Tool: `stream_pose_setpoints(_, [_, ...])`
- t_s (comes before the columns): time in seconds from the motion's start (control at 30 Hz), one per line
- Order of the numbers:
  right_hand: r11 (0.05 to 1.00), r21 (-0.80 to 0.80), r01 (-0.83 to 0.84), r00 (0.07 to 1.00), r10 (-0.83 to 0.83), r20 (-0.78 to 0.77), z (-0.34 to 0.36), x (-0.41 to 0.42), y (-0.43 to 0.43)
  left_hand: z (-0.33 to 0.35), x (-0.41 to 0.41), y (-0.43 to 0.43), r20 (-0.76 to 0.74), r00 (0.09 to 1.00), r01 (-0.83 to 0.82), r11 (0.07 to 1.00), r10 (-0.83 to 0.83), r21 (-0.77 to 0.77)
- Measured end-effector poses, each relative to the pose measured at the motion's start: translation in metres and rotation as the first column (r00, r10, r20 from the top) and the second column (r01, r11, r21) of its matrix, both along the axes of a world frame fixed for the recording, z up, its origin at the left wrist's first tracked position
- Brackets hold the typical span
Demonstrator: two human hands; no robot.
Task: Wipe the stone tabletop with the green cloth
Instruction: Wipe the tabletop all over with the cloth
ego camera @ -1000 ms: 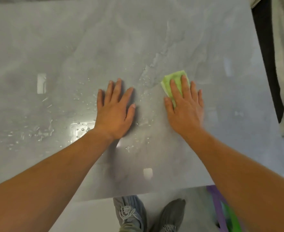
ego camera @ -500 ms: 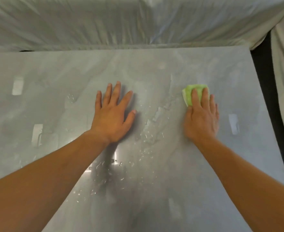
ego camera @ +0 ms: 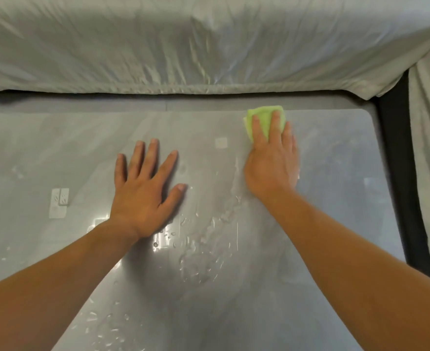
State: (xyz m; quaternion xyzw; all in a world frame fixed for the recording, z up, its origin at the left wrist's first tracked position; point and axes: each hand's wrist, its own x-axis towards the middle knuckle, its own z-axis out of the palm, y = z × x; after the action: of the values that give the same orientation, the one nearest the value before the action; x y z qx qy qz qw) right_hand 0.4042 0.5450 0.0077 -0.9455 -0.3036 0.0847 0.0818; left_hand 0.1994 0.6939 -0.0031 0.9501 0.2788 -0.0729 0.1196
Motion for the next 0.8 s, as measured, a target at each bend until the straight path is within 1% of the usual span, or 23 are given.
stream_pose_setpoints(0.03, [0.993, 0.019, -0.115, 0.993, 0.115, -0.001, -0.001, -0.011, 0.001, 0.0, 0.0, 0.0, 0.005, 1.0, -0.001, 1.0, 0.001, -0.005])
stream_pose_setpoints(0.1, [0.938, 0.027, -0.345, 0.939, 0.344, 0.028, -0.007, -0.024, -0.007, 0.0, 0.0, 0.0, 0.013, 1.0, 0.0, 1.0, 0.0, -0.011])
stream_pose_setpoints(0.13, [0.92, 0.021, -0.392, 0.92, 0.392, 0.035, -0.008, -0.02, -0.01, 0.001, 0.0, 0.0, 0.011, 1.0, 0.004, 1.0, -0.003, -0.012])
stream_pose_setpoints(0.17, [0.928, 0.01, -0.372, 0.928, 0.371, 0.039, -0.009, -0.01, -0.009, 0.001, 0.0, 0.0, 0.007, 1.0, 0.008, 1.0, -0.008, -0.011])
stream_pose_setpoints(0.2, [0.956, -0.001, -0.293, 0.956, 0.293, 0.027, -0.009, 0.002, -0.005, 0.002, -0.001, 0.001, 0.006, 1.0, 0.013, 1.0, -0.013, -0.007])
stream_pose_setpoints(0.27, [0.997, -0.007, -0.074, 0.997, 0.074, -0.015, -0.005, 0.015, 0.009, 0.002, -0.001, 0.0, 0.005, 1.0, 0.021, 1.0, -0.021, 0.001])
stream_pose_setpoints(0.3, [1.0, -0.008, -0.024, 1.0, 0.024, -0.016, -0.003, 0.011, 0.018, 0.002, -0.001, 0.0, 0.008, 1.0, 0.022, 1.0, -0.022, 0.001])
stream_pose_setpoints(0.33, [0.999, -0.001, -0.049, 0.999, 0.049, -0.006, -0.002, 0.0, 0.025, 0.001, -0.001, 0.0, 0.014, 1.0, 0.02, 1.0, -0.02, -0.004])
stream_pose_setpoints(0.37, [0.989, 0.021, -0.143, 0.99, 0.143, -0.001, -0.003, -0.014, 0.029, 0.002, 0.0, 0.0, 0.021, 1.0, 0.018, 1.0, -0.018, -0.012])
stream_pose_setpoints(0.43, [0.921, 0.054, -0.386, 0.922, 0.386, 0.01, -0.006, -0.035, 0.025, 0.003, 0.0, 0.001, 0.028, 0.999, 0.018, 0.999, -0.017, -0.03])
stream_pose_setpoints(0.47, [0.891, 0.046, -0.451, 0.893, 0.451, 0.008, -0.006, -0.036, 0.019, 0.004, 0.0, 0.001, 0.033, 0.999, 0.016, 0.999, -0.015, -0.04])
stream_pose_setpoints(0.5, [0.883, 0.031, -0.469, 0.883, 0.469, 0.014, -0.006, -0.029, 0.015, 0.005, -0.001, 0.001, 0.042, 0.999, 0.011, 0.999, -0.009, -0.053])
stream_pose_setpoints(0.53, [0.904, 0.008, -0.428, 0.904, 0.428, 0.024, -0.007, -0.02, 0.013, 0.006, -0.001, 0.001, 0.051, 0.999, 0.006, 0.998, -0.003, -0.065])
stream_pose_setpoints(0.57, [0.943, -0.006, -0.333, 0.943, 0.333, 0.022, -0.006, -0.01, 0.014, 0.006, -0.001, 0.001, 0.057, 0.998, 0.004, 0.997, 0.0, -0.073])
stream_pose_setpoints(0.6, [0.98, -0.009, -0.2, 0.98, 0.2, 0.003, -0.005, -0.003, 0.018, 0.006, -0.001, 0.001, 0.061, 0.998, 0.005, 0.997, 0.0, -0.076])
stream_pose_setpoints(0.63, [0.998, -0.008, -0.07, 0.997, 0.07, -0.028, -0.003, 0.0, 0.026, 0.006, -0.001, 0.002, 0.064, 0.998, 0.008, 0.997, -0.003, -0.074])
stream_pose_setpoints(0.67, [1.0, -0.008, 0.007, 0.999, -0.007, -0.04, -0.001, -0.005, 0.037, 0.006, -0.002, 0.002, 0.072, 0.997, 0.01, 0.997, -0.005, -0.076])
stream_pose_setpoints(0.7, [1.0, -0.007, 0.009, 0.999, -0.009, -0.033, 0.0, -0.015, 0.047, 0.006, -0.002, 0.002, 0.088, 0.996, 0.01, 0.996, -0.002, -0.088])
stream_pose_setpoints(0.73, [0.998, 0.006, -0.067, 0.998, 0.067, -0.02, 0.0, -0.028, 0.053, 0.007, -0.002, 0.003, 0.107, 0.994, 0.006, 0.994, 0.006, -0.111])
stream_pose_setpoints(0.77, [0.98, 0.024, -0.199, 0.98, 0.199, -0.013, -0.001, -0.041, 0.055, 0.008, -0.003, 0.004, 0.126, 0.992, 0.003, 0.99, 0.015, -0.14])
stream_pose_setpoints(0.8, [0.941, 0.035, -0.337, 0.941, 0.337, -0.01, -0.003, -0.049, 0.051, 0.009, -0.003, 0.004, 0.144, 0.989, 0.004, 0.985, 0.021, -0.171])
